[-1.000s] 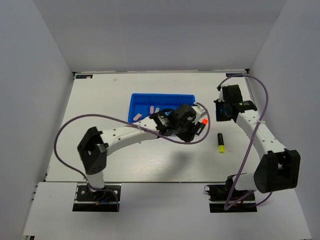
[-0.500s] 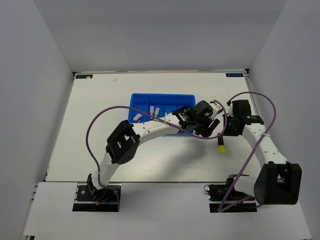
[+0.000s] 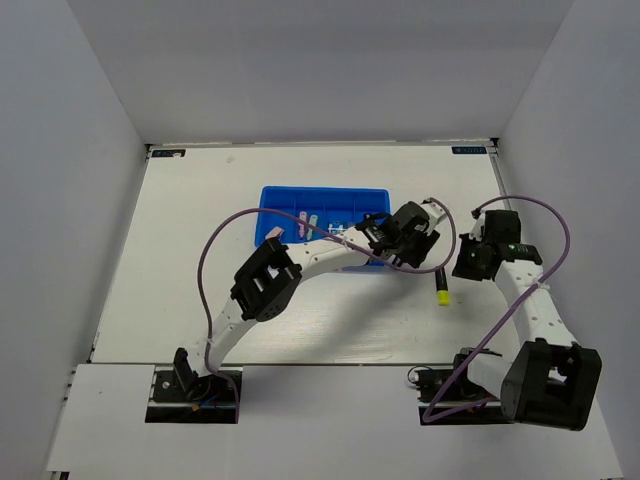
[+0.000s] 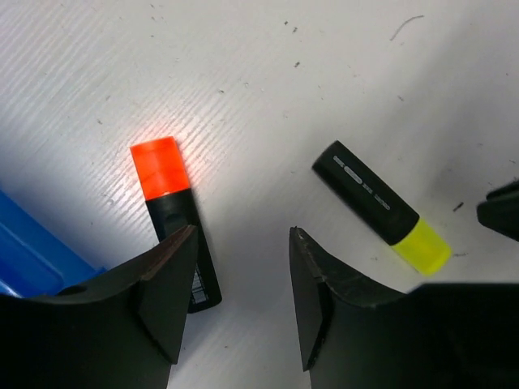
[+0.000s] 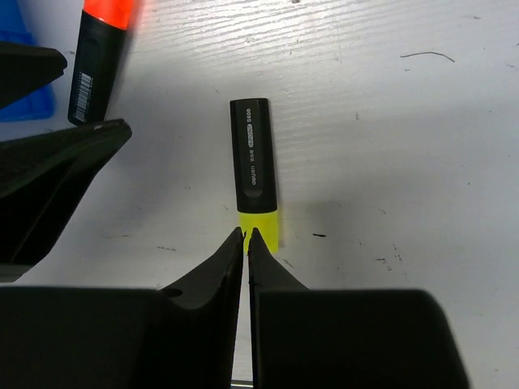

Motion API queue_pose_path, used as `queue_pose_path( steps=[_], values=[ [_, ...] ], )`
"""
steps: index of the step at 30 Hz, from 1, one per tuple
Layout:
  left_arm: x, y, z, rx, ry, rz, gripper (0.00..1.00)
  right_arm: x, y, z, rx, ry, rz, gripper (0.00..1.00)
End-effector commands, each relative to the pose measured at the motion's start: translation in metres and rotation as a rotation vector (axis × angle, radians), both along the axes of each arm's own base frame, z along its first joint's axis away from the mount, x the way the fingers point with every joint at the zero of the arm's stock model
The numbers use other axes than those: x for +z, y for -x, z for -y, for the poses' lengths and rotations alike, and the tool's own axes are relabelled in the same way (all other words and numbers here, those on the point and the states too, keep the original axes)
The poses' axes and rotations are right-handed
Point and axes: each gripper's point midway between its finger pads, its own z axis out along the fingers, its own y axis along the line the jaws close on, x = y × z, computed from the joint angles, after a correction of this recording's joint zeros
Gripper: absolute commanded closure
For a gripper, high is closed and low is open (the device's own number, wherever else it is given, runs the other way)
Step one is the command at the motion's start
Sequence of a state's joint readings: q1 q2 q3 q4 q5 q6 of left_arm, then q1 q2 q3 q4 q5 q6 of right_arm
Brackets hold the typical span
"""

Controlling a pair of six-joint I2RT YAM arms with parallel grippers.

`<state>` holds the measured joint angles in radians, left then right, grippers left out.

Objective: Sort the stationery into containers
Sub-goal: Pick up the pen from the center of the board.

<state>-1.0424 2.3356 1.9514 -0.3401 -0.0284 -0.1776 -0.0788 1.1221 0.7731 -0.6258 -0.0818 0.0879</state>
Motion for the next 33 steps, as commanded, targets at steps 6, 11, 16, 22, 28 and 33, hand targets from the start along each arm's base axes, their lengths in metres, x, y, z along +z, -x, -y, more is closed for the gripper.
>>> queue_pose_path(
  steps=[6, 11, 16, 22, 28, 33],
  values=[
    [0.012, -0.029, -0.001, 0.095, -0.012, 0.102, 0.39, 0.011, -0.001, -0.006, -0.004, -0.095, 0.058, 0.92],
    [-0.002, -0.033, -0.006, 0.108, -0.054, 0.119, 0.38, 0.012, -0.002, -0.006, -0.011, -0.121, 0.062, 0.92],
    [-0.005, -0.03, 0.0, 0.088, -0.065, 0.137, 0.38, 0.014, -0.001, -0.004, -0.016, -0.134, 0.066, 0.92],
    [0.041, -0.017, 0.015, 0.031, -0.021, 0.215, 0.38, 0.006, 0.002, -0.006, 0.011, -0.147, 0.029, 0.88],
    [0.15, -0.007, -0.004, 0.083, 0.107, 0.332, 0.26, -0.002, 0.005, -0.013, 0.064, -0.189, -0.028, 0.7],
    [0.192, 0.02, -0.044, 0.108, 0.127, 0.399, 0.25, -0.013, 0.002, -0.019, 0.093, -0.221, -0.074, 0.61]
  ],
)
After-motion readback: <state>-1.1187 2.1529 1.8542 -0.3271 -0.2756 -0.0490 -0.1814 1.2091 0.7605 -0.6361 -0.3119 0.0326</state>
